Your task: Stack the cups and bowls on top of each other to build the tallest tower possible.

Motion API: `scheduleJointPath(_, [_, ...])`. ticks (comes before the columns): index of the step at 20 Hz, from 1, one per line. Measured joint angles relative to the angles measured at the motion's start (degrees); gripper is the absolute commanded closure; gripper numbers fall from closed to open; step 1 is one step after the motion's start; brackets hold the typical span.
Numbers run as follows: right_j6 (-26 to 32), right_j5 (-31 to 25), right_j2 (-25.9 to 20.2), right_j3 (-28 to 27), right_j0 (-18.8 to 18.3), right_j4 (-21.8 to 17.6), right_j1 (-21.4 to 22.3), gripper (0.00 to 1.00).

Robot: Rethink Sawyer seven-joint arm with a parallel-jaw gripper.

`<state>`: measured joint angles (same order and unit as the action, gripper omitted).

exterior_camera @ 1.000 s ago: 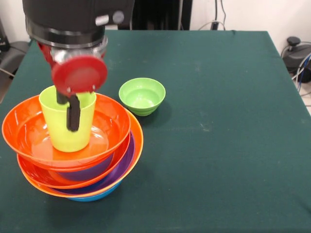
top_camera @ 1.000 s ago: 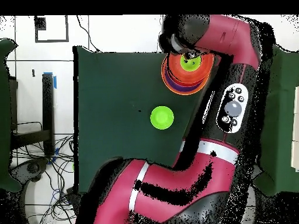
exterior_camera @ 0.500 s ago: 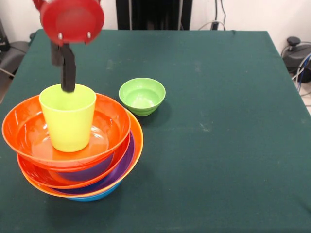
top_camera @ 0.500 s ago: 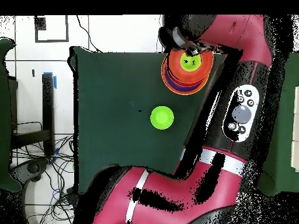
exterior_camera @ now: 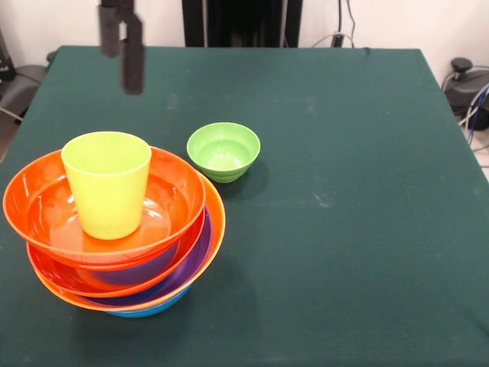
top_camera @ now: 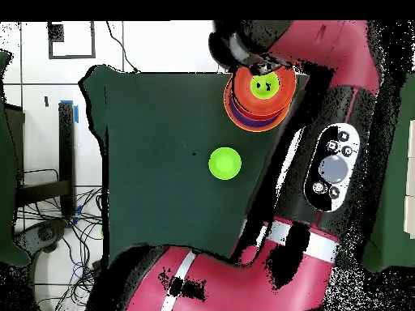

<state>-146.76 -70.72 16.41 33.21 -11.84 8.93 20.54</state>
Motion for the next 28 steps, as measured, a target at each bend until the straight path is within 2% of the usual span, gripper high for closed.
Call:
scheduleJointPath(3, [0.0,2.14,-0.03,4.56,1.18,0.76,2.07,0.0])
scheduleJointPath(4, [0.0,4.17,-0.04,8.03,2.06,1.29,3.41,0.0])
scheduleJointPath(14, [0.0,11.47,-0.05,21.14,4.17,2.08,7.02,0.0])
scheduleJointPath(28, [0.0,19.15,-0.68,32.41,4.15,2.3,7.34,0.0])
